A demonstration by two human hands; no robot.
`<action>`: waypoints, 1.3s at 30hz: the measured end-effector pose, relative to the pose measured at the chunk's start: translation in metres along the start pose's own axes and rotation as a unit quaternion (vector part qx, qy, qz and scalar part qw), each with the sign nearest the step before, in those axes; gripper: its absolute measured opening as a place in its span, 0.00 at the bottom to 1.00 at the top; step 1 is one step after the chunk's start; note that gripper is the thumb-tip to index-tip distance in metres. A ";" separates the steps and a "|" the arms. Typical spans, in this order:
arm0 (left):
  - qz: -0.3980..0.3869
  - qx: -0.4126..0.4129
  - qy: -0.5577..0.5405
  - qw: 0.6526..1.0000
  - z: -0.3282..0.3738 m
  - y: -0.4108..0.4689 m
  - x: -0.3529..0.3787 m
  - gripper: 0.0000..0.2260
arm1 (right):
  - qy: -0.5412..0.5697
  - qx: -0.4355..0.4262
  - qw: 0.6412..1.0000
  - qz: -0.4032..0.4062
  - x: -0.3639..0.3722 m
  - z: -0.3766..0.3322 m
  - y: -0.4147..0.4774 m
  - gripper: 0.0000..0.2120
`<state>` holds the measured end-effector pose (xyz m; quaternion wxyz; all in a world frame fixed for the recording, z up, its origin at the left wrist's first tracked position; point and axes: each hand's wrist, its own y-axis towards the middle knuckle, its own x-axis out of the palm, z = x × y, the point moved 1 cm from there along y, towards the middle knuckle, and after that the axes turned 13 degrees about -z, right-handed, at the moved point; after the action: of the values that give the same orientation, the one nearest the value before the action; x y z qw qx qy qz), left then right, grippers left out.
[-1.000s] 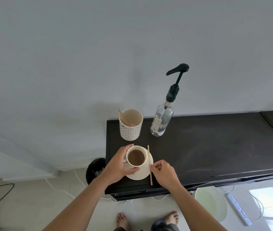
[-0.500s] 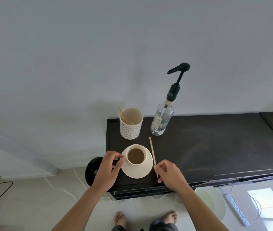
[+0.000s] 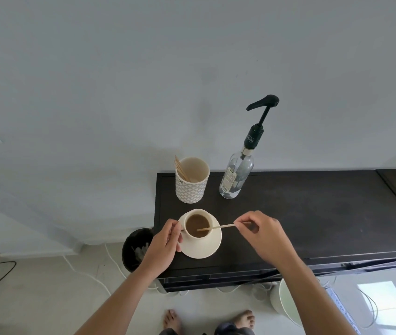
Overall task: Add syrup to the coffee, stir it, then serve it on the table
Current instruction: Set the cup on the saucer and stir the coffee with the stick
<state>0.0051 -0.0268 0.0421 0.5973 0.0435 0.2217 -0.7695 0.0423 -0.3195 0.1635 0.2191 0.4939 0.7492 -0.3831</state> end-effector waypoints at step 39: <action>0.019 -0.009 -0.074 0.997 -0.010 0.003 0.014 0.16 | -0.177 -0.084 0.978 0.075 0.027 -0.057 0.020 0.10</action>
<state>0.0017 -0.0357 0.0280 0.6267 -0.0149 0.1831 -0.7573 0.0518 -0.2543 0.1719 0.4172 0.4527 0.6886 -0.3832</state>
